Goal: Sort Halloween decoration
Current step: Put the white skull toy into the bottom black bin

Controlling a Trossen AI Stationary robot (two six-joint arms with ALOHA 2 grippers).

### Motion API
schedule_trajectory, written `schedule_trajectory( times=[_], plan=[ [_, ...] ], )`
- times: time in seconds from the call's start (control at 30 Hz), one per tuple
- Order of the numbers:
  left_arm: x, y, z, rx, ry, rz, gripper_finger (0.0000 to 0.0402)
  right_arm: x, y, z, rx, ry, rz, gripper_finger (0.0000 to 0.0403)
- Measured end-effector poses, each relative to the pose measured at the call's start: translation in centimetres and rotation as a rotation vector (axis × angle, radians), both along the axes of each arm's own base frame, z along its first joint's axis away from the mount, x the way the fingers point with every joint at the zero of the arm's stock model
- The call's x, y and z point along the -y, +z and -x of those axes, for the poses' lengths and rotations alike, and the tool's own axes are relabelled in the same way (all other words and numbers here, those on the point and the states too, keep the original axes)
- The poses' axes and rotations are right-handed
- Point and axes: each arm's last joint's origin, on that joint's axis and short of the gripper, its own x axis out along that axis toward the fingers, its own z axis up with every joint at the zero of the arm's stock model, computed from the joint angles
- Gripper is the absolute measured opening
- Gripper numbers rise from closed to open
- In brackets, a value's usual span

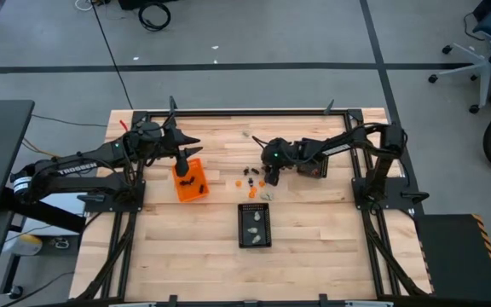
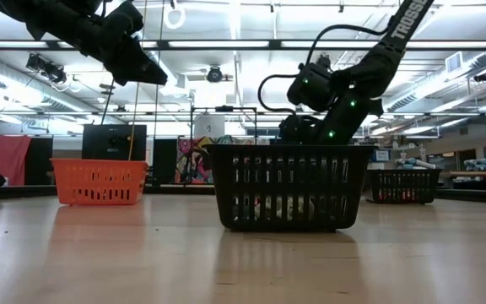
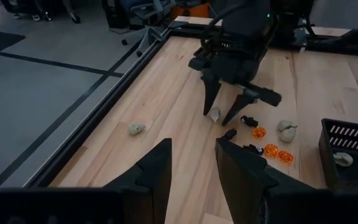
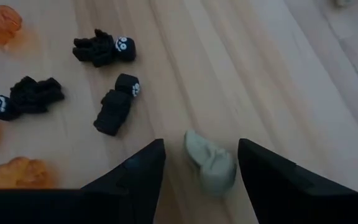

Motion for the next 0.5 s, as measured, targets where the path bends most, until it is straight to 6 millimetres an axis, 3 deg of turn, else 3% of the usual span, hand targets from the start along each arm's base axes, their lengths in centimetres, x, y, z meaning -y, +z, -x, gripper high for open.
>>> schedule_trajectory(
  times=[0.2, 0.5],
  plan=[
    [0.00, 0.00, 0.00, -0.004, -0.004, -0.010, 0.0132, -0.02, -0.11, 0.04, -0.012, 0.000, -0.002, 0.0190],
    [0.00, -0.01, 0.00, -0.005, -0.004, -0.011, 0.0132, -0.33, -0.21, 0.03, -0.019, 0.022, -0.022, 0.0096]
  ],
)
